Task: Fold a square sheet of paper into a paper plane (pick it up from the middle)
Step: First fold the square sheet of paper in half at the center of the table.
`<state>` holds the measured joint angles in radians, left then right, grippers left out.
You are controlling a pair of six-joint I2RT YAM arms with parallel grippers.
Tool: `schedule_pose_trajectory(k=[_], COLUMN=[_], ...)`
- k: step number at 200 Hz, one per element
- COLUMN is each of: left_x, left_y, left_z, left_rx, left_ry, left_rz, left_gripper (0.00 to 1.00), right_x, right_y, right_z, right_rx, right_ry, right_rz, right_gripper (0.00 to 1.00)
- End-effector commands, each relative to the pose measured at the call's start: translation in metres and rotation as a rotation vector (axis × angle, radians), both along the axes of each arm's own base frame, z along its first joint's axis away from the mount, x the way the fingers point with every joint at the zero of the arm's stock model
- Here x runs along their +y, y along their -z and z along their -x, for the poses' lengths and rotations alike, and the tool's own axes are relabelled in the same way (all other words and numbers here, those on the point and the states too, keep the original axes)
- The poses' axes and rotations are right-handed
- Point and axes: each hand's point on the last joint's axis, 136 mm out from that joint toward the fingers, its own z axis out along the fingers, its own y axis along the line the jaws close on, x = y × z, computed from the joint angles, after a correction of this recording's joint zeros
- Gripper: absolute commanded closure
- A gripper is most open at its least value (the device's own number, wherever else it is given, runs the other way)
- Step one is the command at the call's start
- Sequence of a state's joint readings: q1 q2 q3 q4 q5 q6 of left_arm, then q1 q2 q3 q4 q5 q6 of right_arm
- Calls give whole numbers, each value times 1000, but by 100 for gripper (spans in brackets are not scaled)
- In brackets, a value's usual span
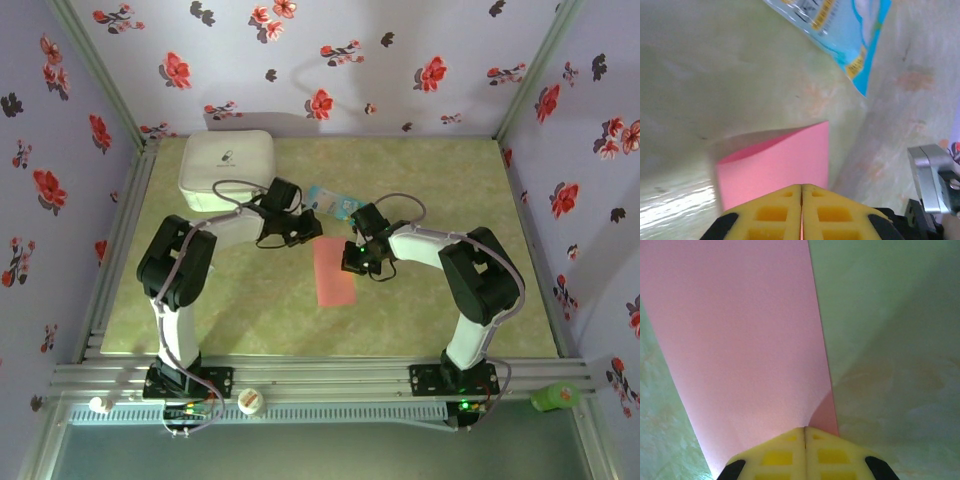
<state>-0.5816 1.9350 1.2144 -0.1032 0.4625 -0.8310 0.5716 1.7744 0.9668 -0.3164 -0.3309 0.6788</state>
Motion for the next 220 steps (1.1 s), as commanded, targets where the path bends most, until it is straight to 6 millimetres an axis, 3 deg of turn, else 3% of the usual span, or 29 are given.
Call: schedule_pose_trajectory(k=[1,39,93,136,220], left_x=[-12,-13,15,32,43], left_y=[3,27,63,66,64], left_z=[14,23,18,1,-20], left_rx=[5,41,69,69,100], left_ry=[58,86,20,-58,-194], left_rz=[47,29,-37,-59,-131], left_gripper=[91,91,90,89,88], right_x=[-41,-42,-43,-43,-45], right_y=[33,34,35,35,32], right_z=[33,33,35,34,35], right_rx=[122,124,127,126,119], right_ry=[1,5,4,4,4], right_rz=[206,207,213,210,215], right_gripper=[100,100,100,100,100])
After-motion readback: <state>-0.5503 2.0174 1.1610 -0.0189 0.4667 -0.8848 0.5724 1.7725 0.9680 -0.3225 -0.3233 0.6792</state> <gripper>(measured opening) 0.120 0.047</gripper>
